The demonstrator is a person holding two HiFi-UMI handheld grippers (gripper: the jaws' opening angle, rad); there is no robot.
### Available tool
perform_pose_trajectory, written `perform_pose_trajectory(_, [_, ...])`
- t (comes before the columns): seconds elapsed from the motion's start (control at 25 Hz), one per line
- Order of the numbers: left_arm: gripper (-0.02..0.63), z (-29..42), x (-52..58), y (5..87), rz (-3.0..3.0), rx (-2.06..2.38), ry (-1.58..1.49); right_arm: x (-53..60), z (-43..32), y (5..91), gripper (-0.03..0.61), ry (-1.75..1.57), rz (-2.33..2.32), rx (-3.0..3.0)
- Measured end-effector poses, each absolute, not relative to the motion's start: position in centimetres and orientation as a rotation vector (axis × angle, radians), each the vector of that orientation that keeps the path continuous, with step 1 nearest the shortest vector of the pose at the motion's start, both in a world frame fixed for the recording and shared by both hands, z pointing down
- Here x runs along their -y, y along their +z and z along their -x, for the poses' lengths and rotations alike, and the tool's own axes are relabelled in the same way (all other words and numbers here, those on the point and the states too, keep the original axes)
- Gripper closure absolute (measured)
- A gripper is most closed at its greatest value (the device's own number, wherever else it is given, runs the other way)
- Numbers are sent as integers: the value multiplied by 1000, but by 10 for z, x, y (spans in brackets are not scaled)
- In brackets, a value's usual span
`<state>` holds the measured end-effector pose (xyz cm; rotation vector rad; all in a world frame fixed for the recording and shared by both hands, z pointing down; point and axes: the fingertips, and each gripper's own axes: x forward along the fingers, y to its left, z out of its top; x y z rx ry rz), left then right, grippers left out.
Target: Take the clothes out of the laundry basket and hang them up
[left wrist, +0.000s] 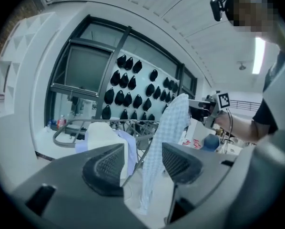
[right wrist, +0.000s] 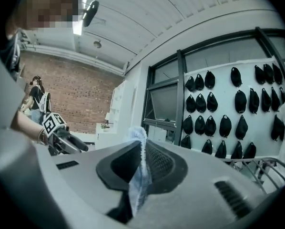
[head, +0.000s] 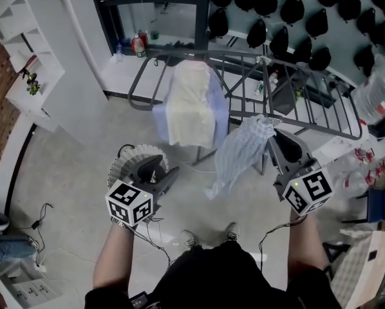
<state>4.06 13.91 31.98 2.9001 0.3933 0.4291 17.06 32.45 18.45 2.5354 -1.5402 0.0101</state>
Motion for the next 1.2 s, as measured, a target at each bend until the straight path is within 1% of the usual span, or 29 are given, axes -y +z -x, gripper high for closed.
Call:
perform_pose_trajectory(0.2, [377, -75, -198, 314, -2894, -606, 406, -333, -165, 177, 541, 0, -2525, 1571])
perform_pose_trajectory(0.32, [336, -94, -236, 322, -2914, -714, 437, -338, -159, 170, 541, -26, -2494, 1602])
perform_pose_trajectory(0.56, [304, -121, -315, 330, -2920, -903, 472, -368, -158, 165, 541, -35, -2489, 1648])
perform_pose_trajectory(0.76, [302, -139, -353, 342, -2934, -871, 491, -394, -164, 165, 541, -50, -2487, 1664])
perform_pose_trajectory(0.8, [322, -143, -355, 342, -2946, -844, 492, -401, -168, 166, 541, -49, -2489, 1662])
perform_pose_trajectory(0.84, [425, -147, -357, 341, -2962, -812, 493, -409, -172, 167, 541, -45, -2495, 1657])
perform_pose_trajectory(0.88, [555, -151, -358, 339, -2973, -780, 493, -417, -178, 168, 541, -38, -2503, 1651])
perform_pose_trajectory(0.92, [594, -156, -359, 337, -2977, -752, 491, -426, -184, 170, 541, -31, -2514, 1644])
perform_pose_trajectory(1.2, [600, -182, -350, 300, -2998, -463, 383, -481, -220, 180, 541, 23, -2604, 1625])
